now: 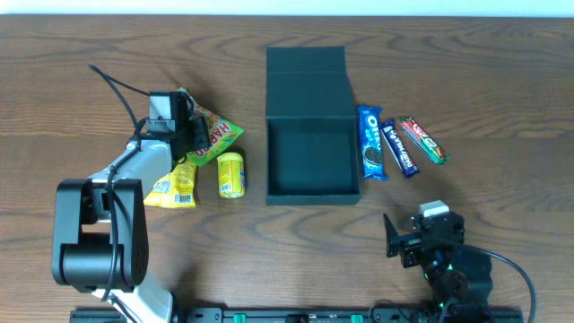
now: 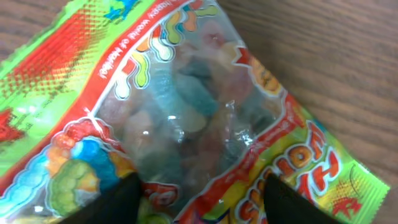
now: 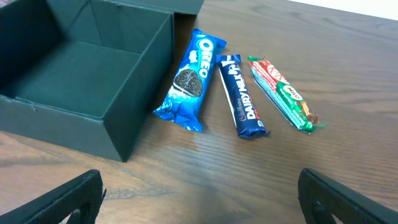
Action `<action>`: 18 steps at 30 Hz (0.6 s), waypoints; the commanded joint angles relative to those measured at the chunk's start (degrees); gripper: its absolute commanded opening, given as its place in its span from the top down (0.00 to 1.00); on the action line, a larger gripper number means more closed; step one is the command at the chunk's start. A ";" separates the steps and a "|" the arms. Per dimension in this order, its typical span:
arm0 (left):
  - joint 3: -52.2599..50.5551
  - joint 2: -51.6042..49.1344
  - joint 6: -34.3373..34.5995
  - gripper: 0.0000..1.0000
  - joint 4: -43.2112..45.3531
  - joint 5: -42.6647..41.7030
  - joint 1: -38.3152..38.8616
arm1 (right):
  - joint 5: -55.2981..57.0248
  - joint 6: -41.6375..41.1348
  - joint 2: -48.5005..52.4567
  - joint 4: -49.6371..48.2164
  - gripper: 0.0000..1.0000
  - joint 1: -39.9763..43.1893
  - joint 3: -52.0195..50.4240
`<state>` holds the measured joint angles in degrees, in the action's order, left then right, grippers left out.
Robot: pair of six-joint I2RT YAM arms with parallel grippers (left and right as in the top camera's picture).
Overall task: Pack container
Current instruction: 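Reach the left gripper to the Haribo bag and grasp it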
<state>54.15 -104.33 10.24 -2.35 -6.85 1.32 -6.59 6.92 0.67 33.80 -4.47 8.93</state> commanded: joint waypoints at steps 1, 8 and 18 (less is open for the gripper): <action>0.72 -1.46 0.70 0.55 -0.46 0.26 -0.17 | 0.39 0.24 -0.37 0.00 0.01 -0.11 -0.17; 0.72 -2.08 0.61 0.80 -3.02 3.02 -0.17 | 0.39 0.24 -0.37 0.00 0.01 -0.11 -0.17; 0.72 -3.67 1.60 0.32 -3.34 2.89 -0.13 | 0.39 0.24 -0.37 0.00 0.01 -0.11 -0.17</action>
<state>55.48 -105.34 10.83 -4.45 -5.54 1.56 -6.59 6.92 0.67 33.78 -4.47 8.93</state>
